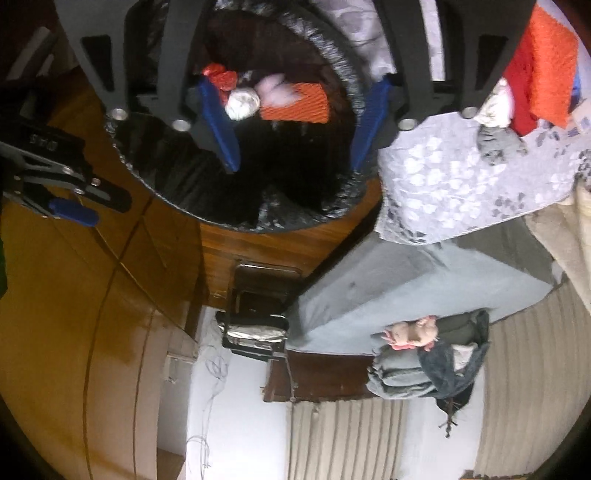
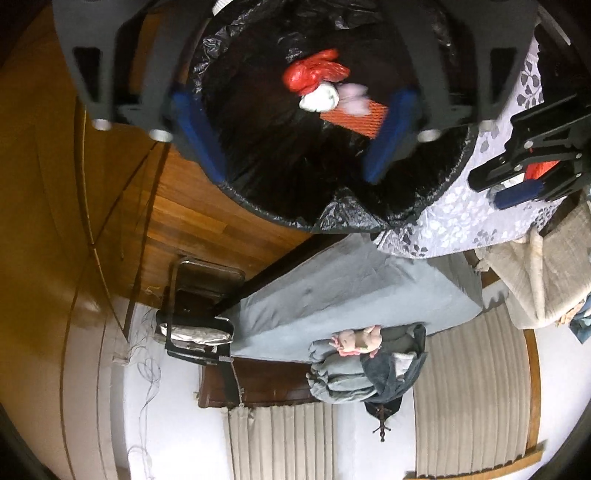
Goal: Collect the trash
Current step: 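Carry the red bag and pink cloth over the bin and open both tools, then move both open tools back over the table items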
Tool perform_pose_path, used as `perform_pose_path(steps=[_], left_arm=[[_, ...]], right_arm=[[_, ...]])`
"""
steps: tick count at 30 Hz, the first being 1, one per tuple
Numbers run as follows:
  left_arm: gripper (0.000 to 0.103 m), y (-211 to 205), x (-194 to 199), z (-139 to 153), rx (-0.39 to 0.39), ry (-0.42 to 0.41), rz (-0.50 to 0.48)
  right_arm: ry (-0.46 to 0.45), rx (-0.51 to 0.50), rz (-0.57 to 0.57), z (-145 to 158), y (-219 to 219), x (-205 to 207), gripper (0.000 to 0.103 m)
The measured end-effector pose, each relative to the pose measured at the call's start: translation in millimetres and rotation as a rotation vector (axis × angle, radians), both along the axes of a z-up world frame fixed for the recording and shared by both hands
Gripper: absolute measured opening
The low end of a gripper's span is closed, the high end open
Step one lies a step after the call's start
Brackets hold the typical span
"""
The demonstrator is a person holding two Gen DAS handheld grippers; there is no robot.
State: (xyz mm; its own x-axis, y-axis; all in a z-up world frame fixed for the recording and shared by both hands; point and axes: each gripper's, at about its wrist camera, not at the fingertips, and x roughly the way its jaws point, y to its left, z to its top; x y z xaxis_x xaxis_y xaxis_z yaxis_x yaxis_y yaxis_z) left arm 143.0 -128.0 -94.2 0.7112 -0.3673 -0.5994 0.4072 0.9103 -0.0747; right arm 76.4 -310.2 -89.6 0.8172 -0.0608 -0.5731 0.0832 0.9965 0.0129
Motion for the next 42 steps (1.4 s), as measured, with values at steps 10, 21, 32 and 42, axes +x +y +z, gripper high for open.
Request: perform_pose_path(steps=[10, 21, 32, 42], left_arm=[[0.092, 52.2, -21.2, 19.1, -0.007, -0.057, 0.124], [0.093, 131.2, -42.1, 26.7, 0.028, -0.112, 0.297], [0.093, 210.4, -46.4, 19.3, 0.045, -0.111, 0.486], [0.092, 252.5, -44.1, -5.5, 0.071, -0.075, 0.581]], right_arm=[[-0.051, 0.039, 0.049, 21.5, 27.7, -4.4, 0.096], [-0.055, 0.042, 0.164, 25.9, 92.7, 14.2, 0.096], [-0.054, 0.030, 0.308, 22.1, 170.8, 39.7, 0.096], [-0.019, 0.029, 0.398, -3.1, 234.0, 63.5, 0.096]])
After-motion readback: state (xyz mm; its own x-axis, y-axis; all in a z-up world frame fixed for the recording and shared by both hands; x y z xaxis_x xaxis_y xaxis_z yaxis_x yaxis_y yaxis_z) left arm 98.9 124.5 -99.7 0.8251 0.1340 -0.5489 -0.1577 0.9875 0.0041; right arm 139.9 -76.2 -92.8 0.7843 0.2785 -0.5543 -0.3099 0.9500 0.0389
